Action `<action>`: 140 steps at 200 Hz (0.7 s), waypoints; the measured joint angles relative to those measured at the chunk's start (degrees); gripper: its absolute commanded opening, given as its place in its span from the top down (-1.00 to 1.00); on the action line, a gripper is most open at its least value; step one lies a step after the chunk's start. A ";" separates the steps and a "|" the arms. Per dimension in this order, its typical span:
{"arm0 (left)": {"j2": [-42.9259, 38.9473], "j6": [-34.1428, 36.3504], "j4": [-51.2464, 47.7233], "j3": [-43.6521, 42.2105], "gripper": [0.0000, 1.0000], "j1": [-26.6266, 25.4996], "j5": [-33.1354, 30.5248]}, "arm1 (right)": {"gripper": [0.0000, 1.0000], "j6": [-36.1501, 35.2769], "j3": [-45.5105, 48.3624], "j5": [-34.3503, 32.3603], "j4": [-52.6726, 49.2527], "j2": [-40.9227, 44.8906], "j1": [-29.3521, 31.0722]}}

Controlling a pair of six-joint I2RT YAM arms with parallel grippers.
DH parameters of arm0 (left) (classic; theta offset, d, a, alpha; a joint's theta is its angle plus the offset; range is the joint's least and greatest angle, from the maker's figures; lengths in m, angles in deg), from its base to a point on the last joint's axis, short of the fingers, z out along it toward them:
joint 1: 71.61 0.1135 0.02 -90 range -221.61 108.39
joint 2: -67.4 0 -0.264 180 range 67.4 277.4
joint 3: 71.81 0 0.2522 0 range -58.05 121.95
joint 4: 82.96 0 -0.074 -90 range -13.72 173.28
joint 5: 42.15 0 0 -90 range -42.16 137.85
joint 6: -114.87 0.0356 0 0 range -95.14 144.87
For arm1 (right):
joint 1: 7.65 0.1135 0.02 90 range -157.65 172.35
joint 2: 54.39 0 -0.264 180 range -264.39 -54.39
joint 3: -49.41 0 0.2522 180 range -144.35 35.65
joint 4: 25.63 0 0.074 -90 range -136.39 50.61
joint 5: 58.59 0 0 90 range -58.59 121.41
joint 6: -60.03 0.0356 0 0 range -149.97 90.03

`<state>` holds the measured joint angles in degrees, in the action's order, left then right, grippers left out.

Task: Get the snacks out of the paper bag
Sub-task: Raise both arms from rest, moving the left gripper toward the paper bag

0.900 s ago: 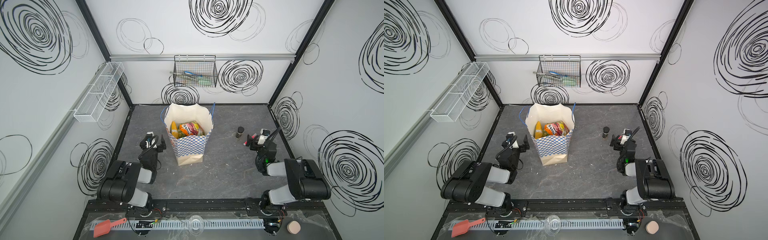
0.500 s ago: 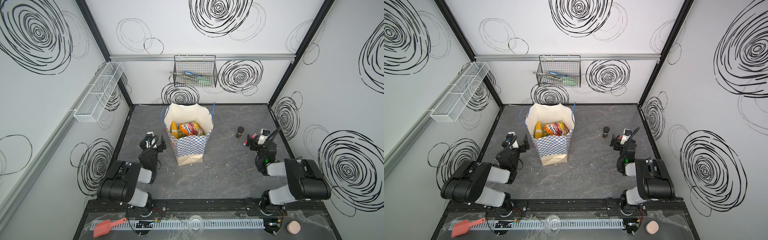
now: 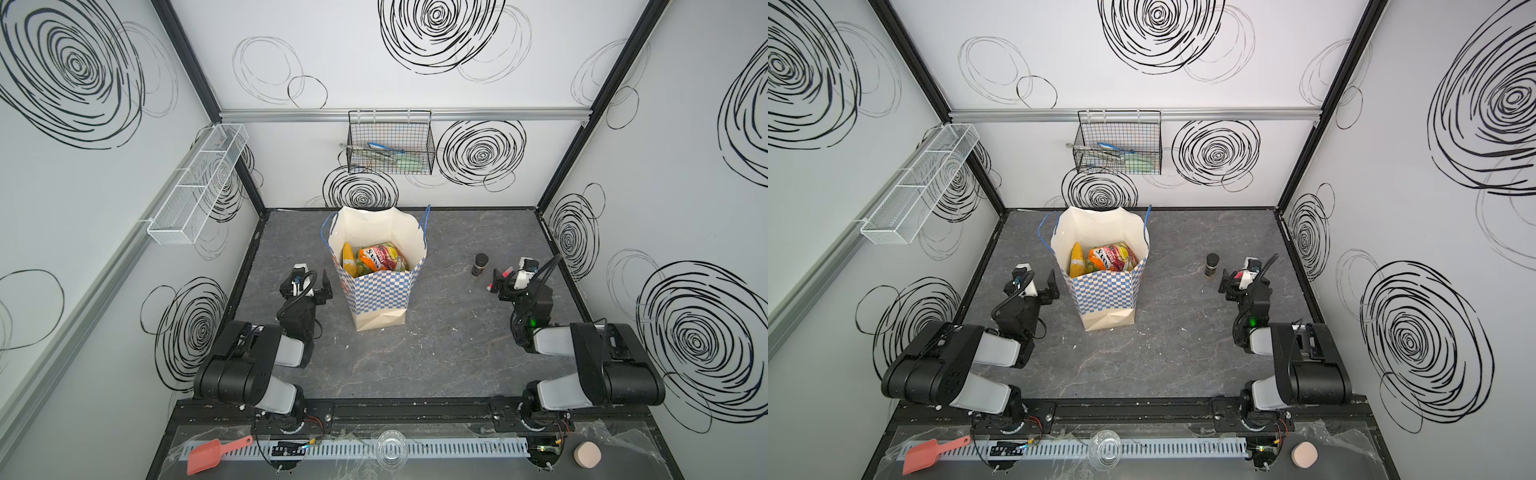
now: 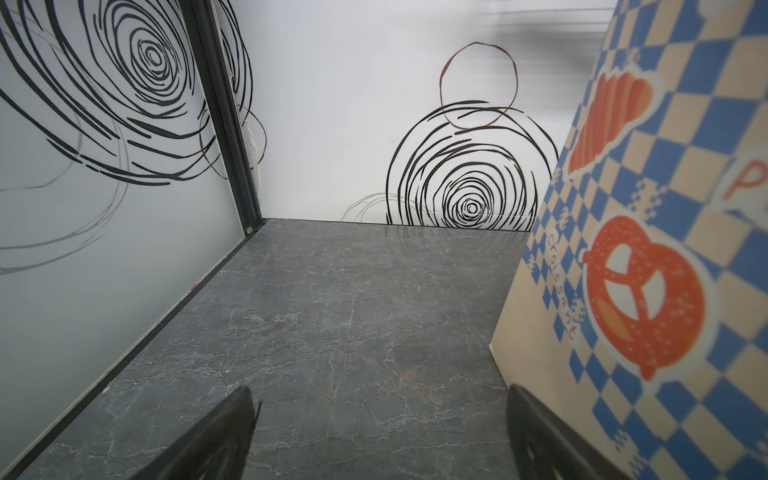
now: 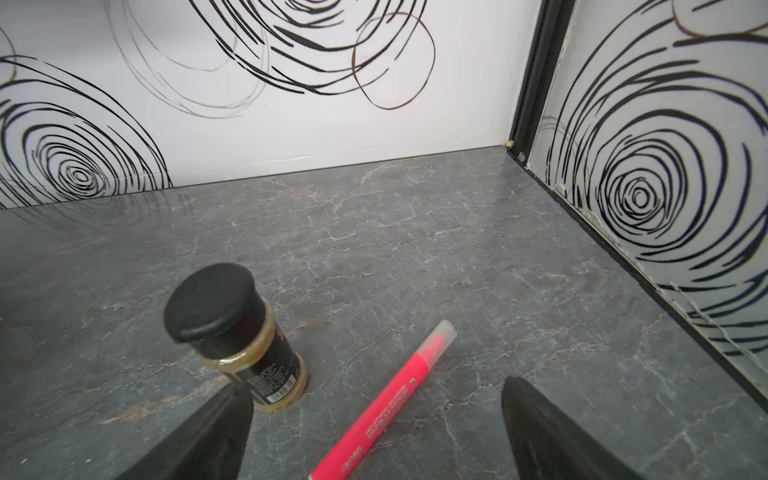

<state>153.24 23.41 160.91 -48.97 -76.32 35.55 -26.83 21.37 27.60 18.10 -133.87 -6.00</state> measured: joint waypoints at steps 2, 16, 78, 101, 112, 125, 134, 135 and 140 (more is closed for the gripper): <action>-0.02 0.00 0.00 0.00 -0.92 0.00 0.00 | -0.95 0.17 -0.07 -0.22 -0.96 0.90 0.07; 0.00 0.09 0.02 0.00 -0.92 -0.24 -0.35 | -0.95 2.01 -1.51 -1.77 -8.76 7.74 0.39; -4.81 0.87 -1.88 -1.03 -0.92 -3.02 -5.92 | -0.95 14.84 -13.68 6.01 -44.39 41.16 0.68; -12.46 2.05 -7.02 0.22 -0.92 -7.82 -13.40 | -0.95 17.62 -20.92 14.34 -55.12 44.92 2.10; -15.63 1.60 -12.48 2.91 -0.92 -10.45 -16.81 | -0.95 17.99 -24.15 18.64 -59.17 44.76 3.56; -18.80 -0.31 -19.69 7.21 -0.92 -12.48 -19.87 | -0.95 18.05 -27.21 22.97 -63.58 43.91 6.08; -20.83 -2.10 -24.46 10.36 -0.92 -13.18 -21.38 | -0.95 17.75 -28.98 25.16 -66.49 43.04 8.31; -21.14 -2.32 -25.31 10.82 -0.92 -13.25 -21.55 | -0.95 17.73 -29.11 25.33 -66.75 42.95 8.57; -22.16 -3.34 -27.98 12.61 -0.92 -13.33 -22.10 | -0.95 17.53 -30.03 26.23 -68.15 42.42 9.86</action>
<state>131.08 20.07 132.93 -36.36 -89.65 13.45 -9.30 -8.66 53.83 -50.05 -91.45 3.86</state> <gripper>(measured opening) 0.962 0.975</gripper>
